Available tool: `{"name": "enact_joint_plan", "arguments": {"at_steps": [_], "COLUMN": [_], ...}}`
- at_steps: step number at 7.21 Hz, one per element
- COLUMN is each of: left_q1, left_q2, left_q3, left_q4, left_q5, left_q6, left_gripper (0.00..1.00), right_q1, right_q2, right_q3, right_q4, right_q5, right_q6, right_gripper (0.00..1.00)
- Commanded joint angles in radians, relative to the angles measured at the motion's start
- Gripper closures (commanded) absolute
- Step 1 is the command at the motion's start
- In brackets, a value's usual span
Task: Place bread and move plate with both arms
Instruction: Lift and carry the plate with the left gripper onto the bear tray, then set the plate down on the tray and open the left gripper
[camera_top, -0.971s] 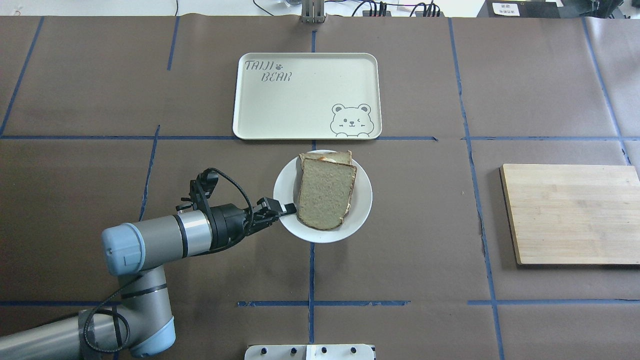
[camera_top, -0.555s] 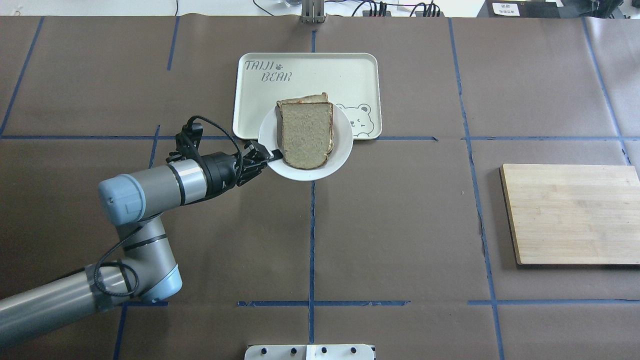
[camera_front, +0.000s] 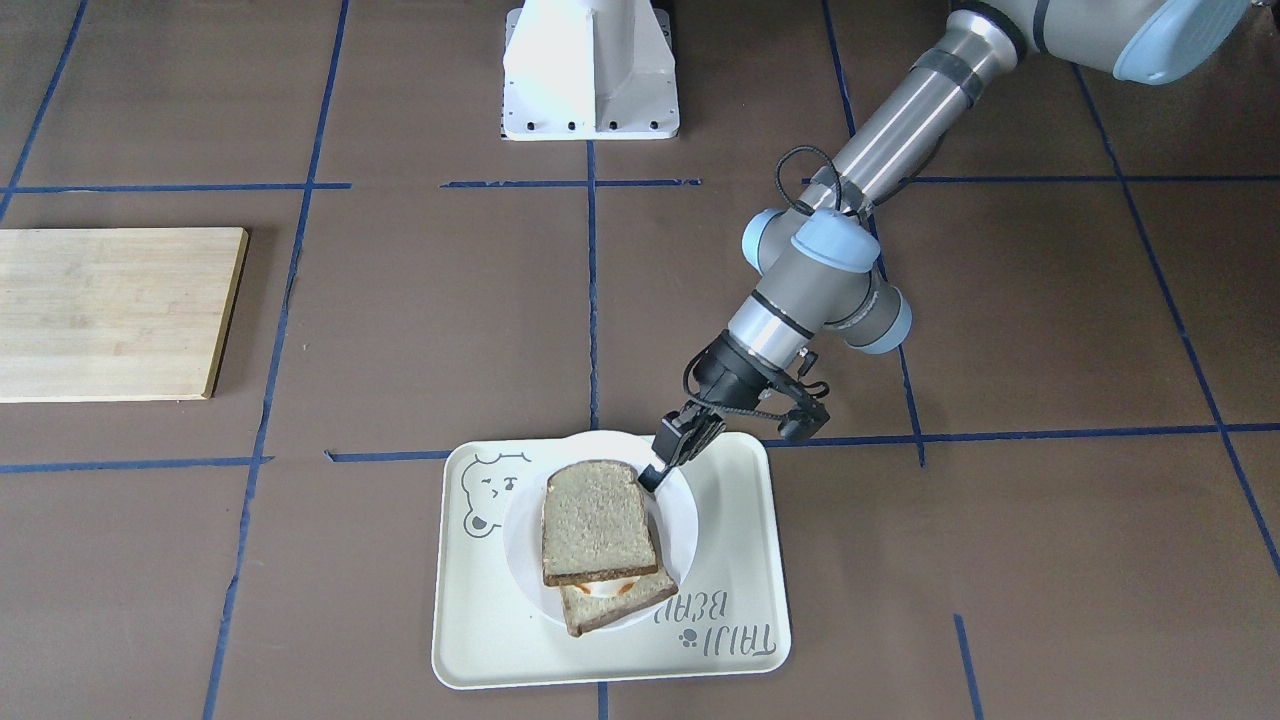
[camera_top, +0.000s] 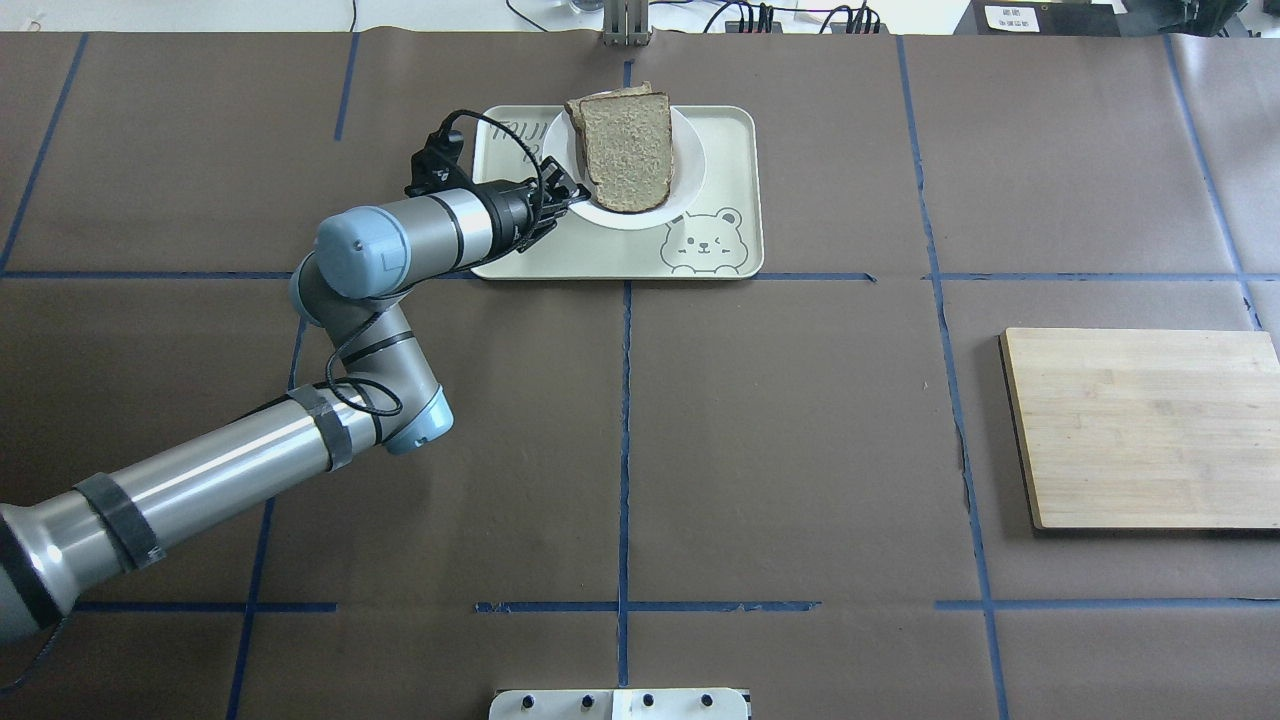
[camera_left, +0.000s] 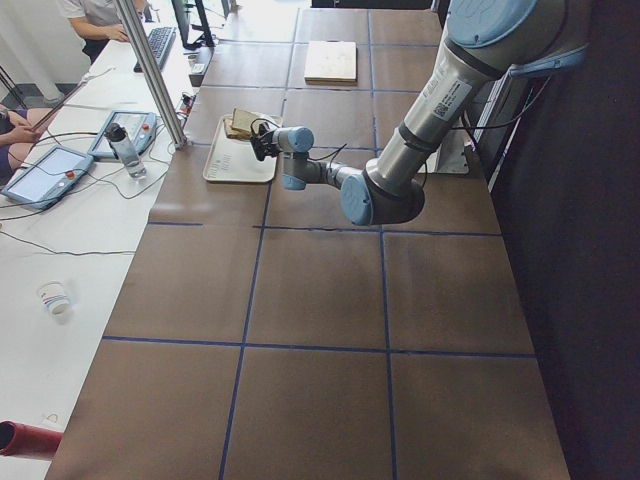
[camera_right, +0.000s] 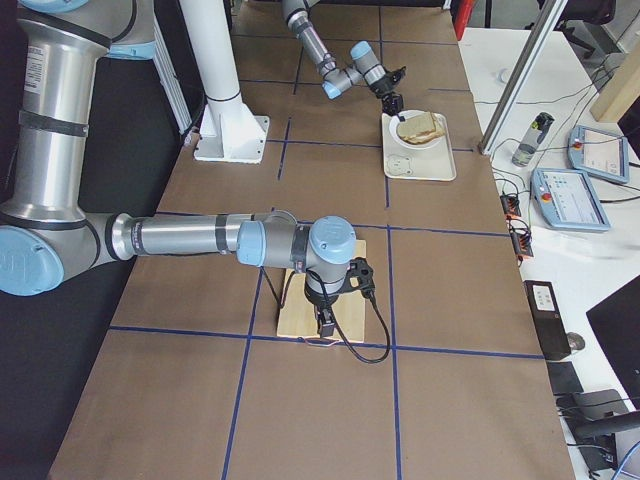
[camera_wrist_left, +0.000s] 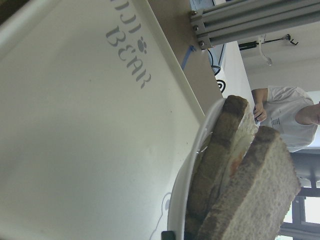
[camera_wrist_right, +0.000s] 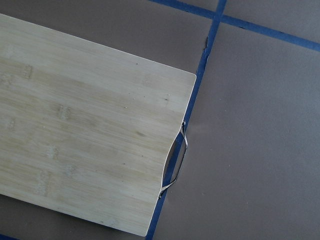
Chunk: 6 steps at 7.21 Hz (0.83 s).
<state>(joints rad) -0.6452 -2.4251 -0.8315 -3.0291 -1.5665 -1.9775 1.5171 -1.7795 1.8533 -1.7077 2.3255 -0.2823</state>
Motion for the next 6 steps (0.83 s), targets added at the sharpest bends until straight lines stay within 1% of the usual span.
{"name": "enact_joint_plan", "arguments": {"at_steps": [1, 2, 3, 4, 5, 6], "left_q1": [-0.007, -0.008, -0.031, -0.056, -0.088, -0.111], "left_q2": [-0.066, -0.066, -0.062, -0.043, 0.013, 0.079], "left_q3": [0.109, 0.106, 0.098, 0.071, -0.063, -0.227], "left_q4": [0.003, 0.009, 0.010, 0.045, 0.166, 0.308], "left_q5": [-0.004, -0.033, -0.082, -0.165, -0.250, -0.321], "left_q6": [0.003, 0.011, 0.070, 0.087, 0.088, 0.100], "left_gripper": [0.91, 0.59, 0.28, 0.25, 0.24, 0.15], "right_q1": [0.000, 0.000, 0.000, 0.000, 0.000, 0.000], "right_q2": [0.000, 0.000, 0.000, 0.000, 0.000, 0.002], "right_q3": [-0.002, -0.002, -0.003, -0.003, -0.002, -0.002], "right_q4": [0.000, 0.000, 0.000, 0.000, 0.000, 0.000], "right_q5": [0.000, 0.000, 0.002, 0.002, 0.002, 0.002], "right_q6": [0.000, 0.000, 0.000, 0.000, 0.000, 0.000], "right_gripper": [0.00, 0.00, 0.00, 0.00, 0.00, 0.00]}}
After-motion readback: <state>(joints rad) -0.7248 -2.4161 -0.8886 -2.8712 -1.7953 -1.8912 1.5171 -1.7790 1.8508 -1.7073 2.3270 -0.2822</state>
